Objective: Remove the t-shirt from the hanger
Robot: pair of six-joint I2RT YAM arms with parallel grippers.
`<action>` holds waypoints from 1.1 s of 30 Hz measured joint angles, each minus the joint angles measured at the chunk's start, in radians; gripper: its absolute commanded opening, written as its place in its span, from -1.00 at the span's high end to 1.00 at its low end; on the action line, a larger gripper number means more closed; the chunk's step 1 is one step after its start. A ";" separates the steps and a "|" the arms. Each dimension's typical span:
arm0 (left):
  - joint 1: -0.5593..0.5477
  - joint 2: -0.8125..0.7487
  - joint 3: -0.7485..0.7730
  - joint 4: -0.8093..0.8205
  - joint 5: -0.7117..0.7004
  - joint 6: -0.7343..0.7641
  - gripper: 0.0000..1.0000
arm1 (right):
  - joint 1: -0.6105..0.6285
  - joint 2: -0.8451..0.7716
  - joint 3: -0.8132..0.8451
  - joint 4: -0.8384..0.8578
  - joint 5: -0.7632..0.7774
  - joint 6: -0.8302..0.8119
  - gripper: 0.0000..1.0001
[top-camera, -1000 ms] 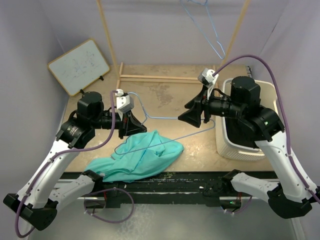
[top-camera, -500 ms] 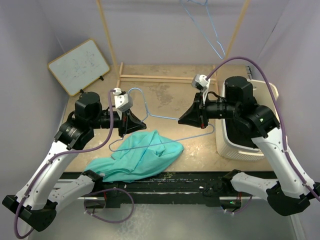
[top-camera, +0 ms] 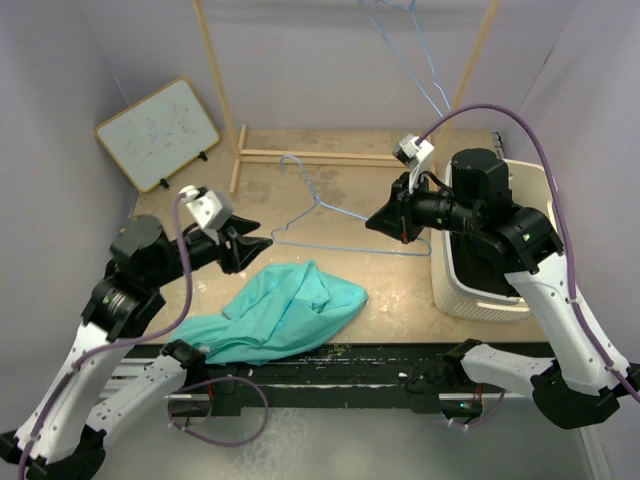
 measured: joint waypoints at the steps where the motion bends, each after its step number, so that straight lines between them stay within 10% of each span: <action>1: 0.000 -0.041 -0.013 0.008 -0.050 -0.005 0.00 | 0.000 0.008 0.010 -0.003 0.035 0.009 1.00; 16: 0.000 -0.390 -0.221 -0.031 -0.388 -0.059 0.05 | -0.001 0.285 0.327 0.272 0.698 0.080 1.00; 33: 0.000 -0.411 -0.245 -0.064 -0.417 -0.076 0.08 | -0.006 0.653 0.712 0.576 0.911 0.035 1.00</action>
